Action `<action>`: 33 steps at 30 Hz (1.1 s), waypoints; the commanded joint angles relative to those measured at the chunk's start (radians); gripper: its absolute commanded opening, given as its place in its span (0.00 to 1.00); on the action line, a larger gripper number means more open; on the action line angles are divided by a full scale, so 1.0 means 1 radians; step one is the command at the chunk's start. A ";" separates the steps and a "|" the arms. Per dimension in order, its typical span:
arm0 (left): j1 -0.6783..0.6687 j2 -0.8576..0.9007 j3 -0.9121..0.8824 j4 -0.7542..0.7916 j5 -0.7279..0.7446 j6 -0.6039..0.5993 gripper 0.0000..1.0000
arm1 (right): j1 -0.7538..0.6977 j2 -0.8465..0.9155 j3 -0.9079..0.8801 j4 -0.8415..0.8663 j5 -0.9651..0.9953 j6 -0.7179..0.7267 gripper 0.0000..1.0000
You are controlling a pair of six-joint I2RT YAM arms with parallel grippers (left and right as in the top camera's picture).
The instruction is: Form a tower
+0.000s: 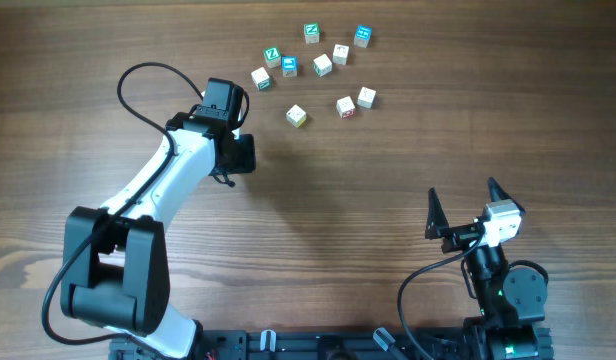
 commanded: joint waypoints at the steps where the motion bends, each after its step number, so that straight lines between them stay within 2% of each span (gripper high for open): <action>1: 0.002 0.010 -0.007 0.000 0.008 -0.006 0.48 | -0.003 -0.003 -0.001 0.006 -0.016 -0.014 1.00; 3: 0.002 0.010 -0.007 0.004 0.008 -0.006 0.48 | -0.003 -0.003 -0.001 0.005 -0.016 -0.014 1.00; 6: 0.002 0.010 -0.007 0.007 0.008 -0.007 0.37 | -0.003 -0.003 -0.001 0.005 -0.016 -0.014 1.00; 13: 0.002 0.010 -0.007 0.000 0.009 -0.007 0.32 | -0.003 -0.003 -0.001 0.006 -0.016 -0.014 1.00; 21: 0.002 0.010 -0.007 -0.009 0.019 -0.012 0.37 | -0.003 -0.003 -0.001 0.006 -0.016 -0.014 1.00; 31: 0.002 0.010 -0.007 -0.008 0.020 -0.045 0.37 | -0.003 -0.003 -0.001 0.006 -0.016 -0.014 1.00; 33: 0.002 0.010 -0.007 -0.007 0.020 -0.045 0.49 | -0.003 -0.003 -0.001 0.005 -0.016 -0.014 1.00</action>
